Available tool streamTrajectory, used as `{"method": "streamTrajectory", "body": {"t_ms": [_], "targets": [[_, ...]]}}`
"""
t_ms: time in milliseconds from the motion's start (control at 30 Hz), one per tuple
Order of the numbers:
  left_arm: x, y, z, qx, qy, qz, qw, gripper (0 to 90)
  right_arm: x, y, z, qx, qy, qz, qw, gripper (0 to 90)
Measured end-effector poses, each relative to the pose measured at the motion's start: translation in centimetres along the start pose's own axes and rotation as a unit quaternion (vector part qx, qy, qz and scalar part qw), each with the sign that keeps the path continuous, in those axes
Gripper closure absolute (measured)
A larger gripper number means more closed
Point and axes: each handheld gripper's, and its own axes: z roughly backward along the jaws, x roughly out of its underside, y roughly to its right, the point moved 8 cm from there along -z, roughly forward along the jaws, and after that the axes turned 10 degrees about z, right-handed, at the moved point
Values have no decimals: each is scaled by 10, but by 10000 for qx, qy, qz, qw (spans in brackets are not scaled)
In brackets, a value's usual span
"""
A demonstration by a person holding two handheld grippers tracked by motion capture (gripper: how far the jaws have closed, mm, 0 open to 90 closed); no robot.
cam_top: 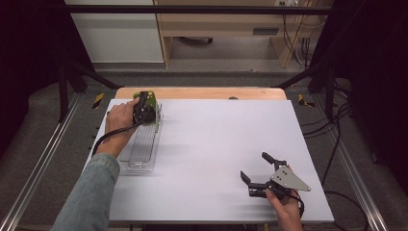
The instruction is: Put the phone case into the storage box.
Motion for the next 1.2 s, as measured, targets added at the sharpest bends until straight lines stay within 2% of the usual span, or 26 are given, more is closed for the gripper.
{"method": "streamTrajectory", "body": {"t_ms": [267,367,533,700,833,1200], "targets": [[0,0,0,3,18,90,10000,861,0,0,0,-1,-3,-7,10000,25],[3,-2,0,-10,-32,197,9998,795,0,-1,0,-8,1,-15,10000,25],[5,-5,2,49,-102,427,9990,607,0,0,0,-2,11,-26,10000,25],[5,-7,6,137,-160,657,9976,514,-1,-1,0,0,33,-18,10000,25],[5,-7,11,195,-198,871,9958,464,-2,-1,1,-2,41,-18,10000,25],[2,-6,16,309,-223,980,9945,397,-2,0,2,19,38,-26,10000,25]]}}
